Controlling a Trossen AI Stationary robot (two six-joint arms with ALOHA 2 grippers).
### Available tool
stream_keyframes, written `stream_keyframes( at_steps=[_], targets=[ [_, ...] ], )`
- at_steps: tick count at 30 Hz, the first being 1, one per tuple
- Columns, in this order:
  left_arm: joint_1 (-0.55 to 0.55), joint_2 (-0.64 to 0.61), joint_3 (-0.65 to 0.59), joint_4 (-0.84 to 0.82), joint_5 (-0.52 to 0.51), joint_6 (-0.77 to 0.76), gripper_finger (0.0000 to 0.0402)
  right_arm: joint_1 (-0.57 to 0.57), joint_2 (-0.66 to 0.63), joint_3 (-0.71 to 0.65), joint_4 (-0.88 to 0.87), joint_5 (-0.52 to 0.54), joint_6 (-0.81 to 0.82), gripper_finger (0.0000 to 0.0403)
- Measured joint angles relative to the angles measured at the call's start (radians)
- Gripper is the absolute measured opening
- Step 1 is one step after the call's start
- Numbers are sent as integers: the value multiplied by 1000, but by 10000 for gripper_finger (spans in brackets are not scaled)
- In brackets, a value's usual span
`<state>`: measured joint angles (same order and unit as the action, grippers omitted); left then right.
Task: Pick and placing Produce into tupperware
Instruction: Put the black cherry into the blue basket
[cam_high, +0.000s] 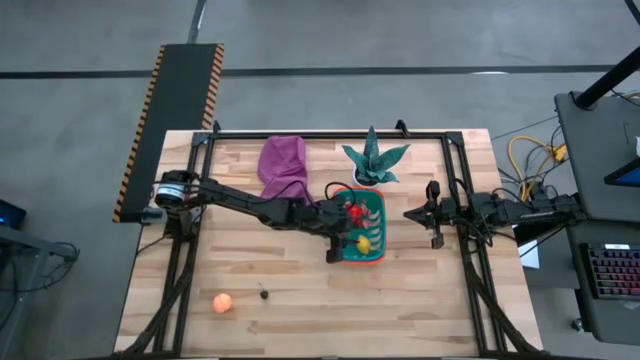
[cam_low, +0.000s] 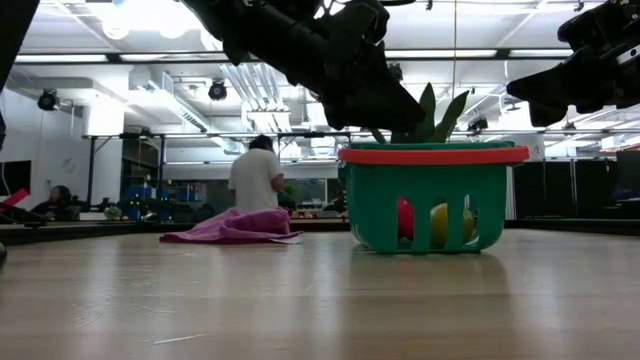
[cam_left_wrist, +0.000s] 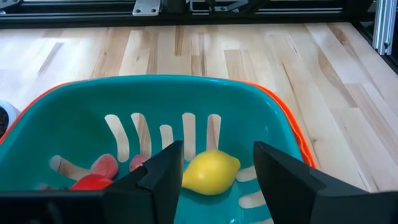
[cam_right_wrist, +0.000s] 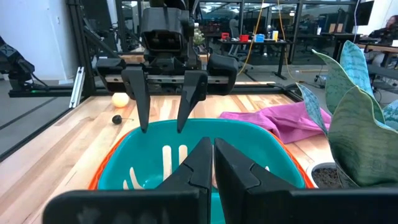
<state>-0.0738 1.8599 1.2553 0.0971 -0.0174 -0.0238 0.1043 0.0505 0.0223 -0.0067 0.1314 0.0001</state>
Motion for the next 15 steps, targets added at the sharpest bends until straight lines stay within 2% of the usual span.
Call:
stream_keyframes(
  at_steps=[15],
  targets=[
    [-1,-30,7,-1,18,1,180,0,0,0,0,0,0,9]
  ],
)
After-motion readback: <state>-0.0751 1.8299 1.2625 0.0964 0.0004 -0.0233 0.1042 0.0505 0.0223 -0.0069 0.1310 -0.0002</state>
